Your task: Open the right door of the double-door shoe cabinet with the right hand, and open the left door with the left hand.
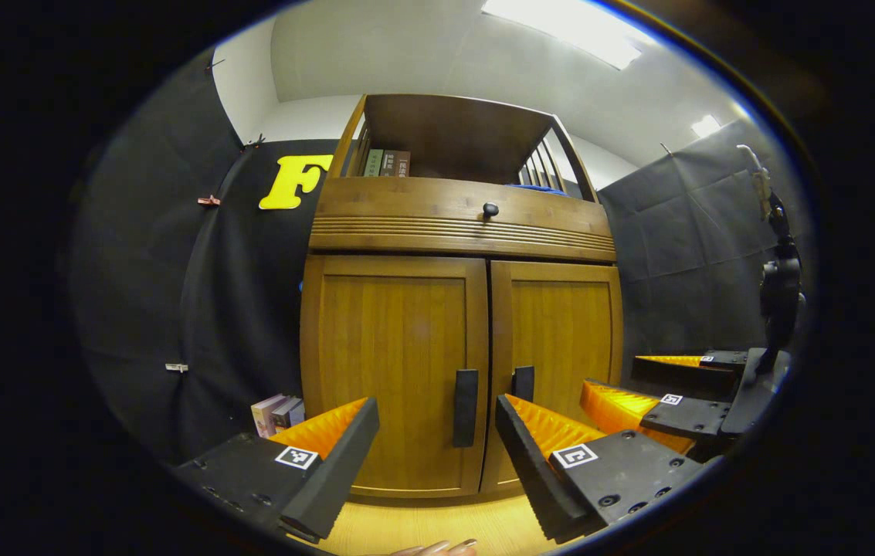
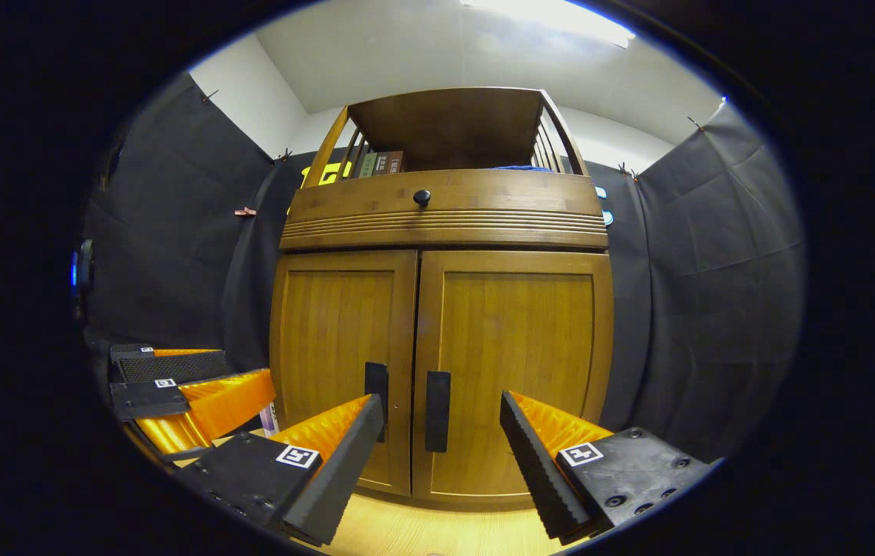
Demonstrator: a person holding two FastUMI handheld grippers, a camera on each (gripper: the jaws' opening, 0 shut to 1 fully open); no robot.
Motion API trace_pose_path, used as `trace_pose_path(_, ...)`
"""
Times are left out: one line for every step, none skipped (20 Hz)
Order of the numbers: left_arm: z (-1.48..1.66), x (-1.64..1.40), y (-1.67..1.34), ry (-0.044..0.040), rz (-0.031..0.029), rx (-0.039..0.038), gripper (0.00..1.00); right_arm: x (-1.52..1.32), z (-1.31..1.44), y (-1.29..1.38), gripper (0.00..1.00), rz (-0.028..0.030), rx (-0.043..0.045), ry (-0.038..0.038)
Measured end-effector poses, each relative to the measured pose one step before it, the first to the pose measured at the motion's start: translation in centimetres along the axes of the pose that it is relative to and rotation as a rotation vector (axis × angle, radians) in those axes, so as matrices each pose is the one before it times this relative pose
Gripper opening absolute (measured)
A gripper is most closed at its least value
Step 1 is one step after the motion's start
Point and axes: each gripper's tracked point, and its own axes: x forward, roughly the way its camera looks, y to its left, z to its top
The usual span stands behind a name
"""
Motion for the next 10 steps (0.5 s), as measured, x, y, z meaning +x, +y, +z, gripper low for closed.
trace_pose_path(0.1,-0.115,0.185,-0.00484,0.00252,-0.00151,0.94,0.483,-0.136,0.19,0.97,0.00164,-0.00009,-0.00098)
trace_pose_path(-0.002,-0.006,0.183,-0.00455,0.00037,-0.00052,0.94,0.676,-0.075,0.264,0.95,0.00491,-0.00225,0.00228)
trace_pose_path(0.144,-0.047,0.188,-0.00297,0.00149,0.00115,0.92,0.574,-0.167,0.19,0.95,0.00161,-0.00322,0.00482)
trace_pose_path(-0.075,-0.028,0.377,-0.0028,0.00466,0.00105,0.92,0.542,-0.436,0.133,0.97,0.00116,-0.00465,0.00581)
trace_pose_path(0.119,0.092,0.341,-0.00257,0.00275,0.00047,0.94,0.633,-0.493,0.111,0.97,-0.00149,-0.00375,0.00576)
trace_pose_path(-0.039,-0.094,-0.091,-0.00011,0.00221,-0.00071,0.94,0.651,-0.464,0.298,0.97,-0.00047,-0.00074,0.00363)
trace_pose_path(0.063,0.034,0.123,0.00075,-0.00022,0.00008,0.94,0.577,-0.415,0.205,0.97,0.00102,0.00206,0.00428)
trace_pose_path(-0.179,0.077,0.472,0.00238,0.00313,0.00085,0.93,0.695,-0.186,0.284,0.97,0.00264,0.00408,0.00787)
trace_pose_path(-0.15,0.058,0.746,0.00051,0.00708,0.00091,0.93,0.592,-0.262,0.111,0.97,0.00192,0.00772,0.00401)
trace_pose_path(-0.144,0.046,0.672,-0.0021,0.00513,-0.00134,0.94,0.379,-0.171,-0.074,0.98,-0.00133,0.0071,0.00333)
